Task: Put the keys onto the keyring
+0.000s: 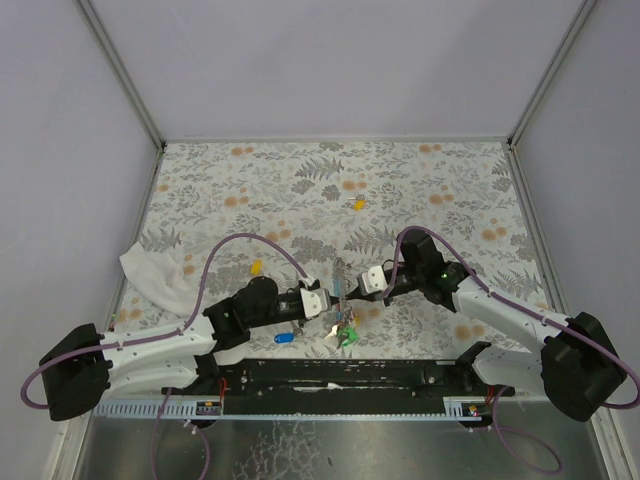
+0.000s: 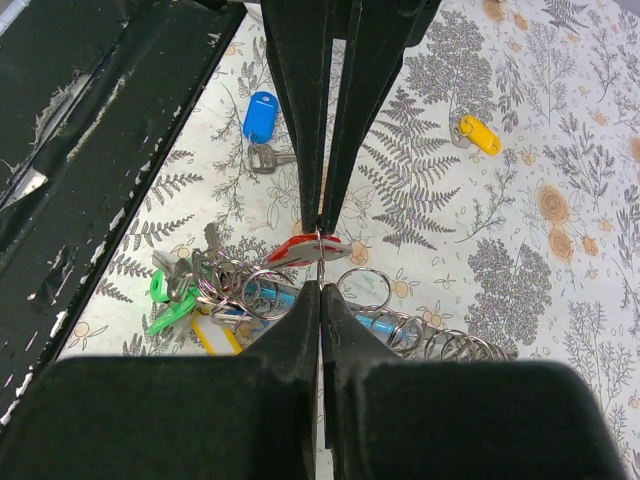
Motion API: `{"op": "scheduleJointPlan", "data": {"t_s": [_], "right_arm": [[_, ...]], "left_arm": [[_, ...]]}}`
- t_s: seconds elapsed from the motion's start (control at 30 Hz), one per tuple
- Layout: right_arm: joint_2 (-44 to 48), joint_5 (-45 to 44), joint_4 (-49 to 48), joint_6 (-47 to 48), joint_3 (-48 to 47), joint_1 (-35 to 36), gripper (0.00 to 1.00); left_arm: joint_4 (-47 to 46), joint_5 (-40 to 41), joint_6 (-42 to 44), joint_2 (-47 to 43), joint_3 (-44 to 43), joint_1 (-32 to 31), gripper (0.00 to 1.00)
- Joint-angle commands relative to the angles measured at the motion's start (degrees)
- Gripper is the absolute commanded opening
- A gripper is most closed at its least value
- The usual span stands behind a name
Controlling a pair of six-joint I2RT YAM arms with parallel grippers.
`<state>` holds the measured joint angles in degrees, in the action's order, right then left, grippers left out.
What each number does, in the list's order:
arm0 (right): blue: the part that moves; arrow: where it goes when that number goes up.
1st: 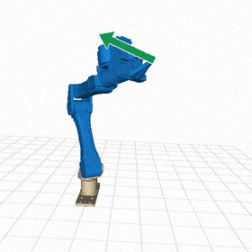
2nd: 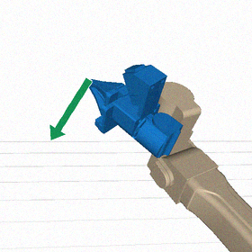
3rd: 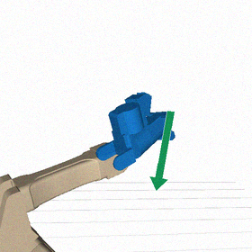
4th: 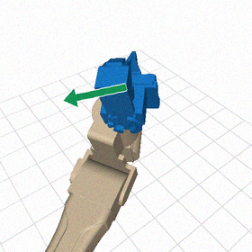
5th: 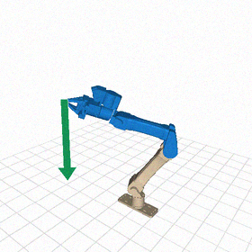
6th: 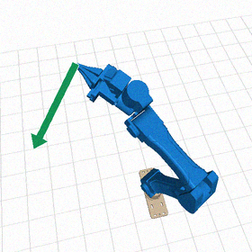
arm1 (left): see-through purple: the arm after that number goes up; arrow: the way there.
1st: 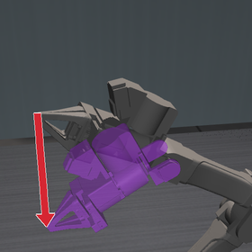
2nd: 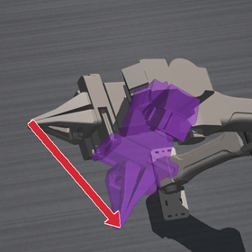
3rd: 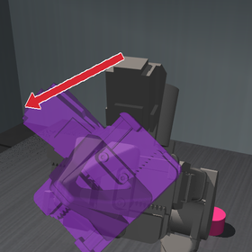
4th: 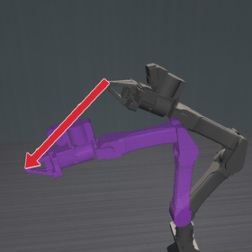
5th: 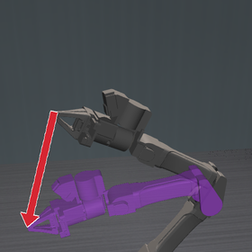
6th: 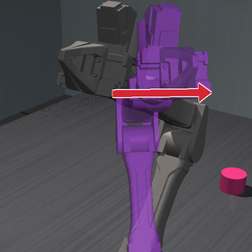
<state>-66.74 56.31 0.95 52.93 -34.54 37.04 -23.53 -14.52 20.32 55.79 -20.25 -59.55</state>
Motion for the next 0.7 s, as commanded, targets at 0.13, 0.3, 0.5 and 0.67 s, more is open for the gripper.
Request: {"op": "scheduleJointPlan", "data": {"t_s": [0.13,0.3,0.5,0.67], "right_arm": [[2.01,1.01,-3.29,-0.81,-1.78,1.61,0.00],[2.61,0.22,-5.82,-2.46,-1.10,2.20,0.00],[2.93,0.07,-7.10,-3.09,-0.74,2.93,0.00],[3.31,-1.29,-7.17,-2.92,-0.32,3.12,0.00]], "left_arm": [[-3.70,0.45,0.30,1.52,-2.39,-0.48,0.00],[-4.01,0.13,-0.02,2.12,-2.49,-0.44,0.00],[-4.93,0.22,-0.71,2.38,-2.10,-0.39,0.00],[-5.37,-0.10,-1.13,1.79,-1.77,-0.26,0.00]]}}
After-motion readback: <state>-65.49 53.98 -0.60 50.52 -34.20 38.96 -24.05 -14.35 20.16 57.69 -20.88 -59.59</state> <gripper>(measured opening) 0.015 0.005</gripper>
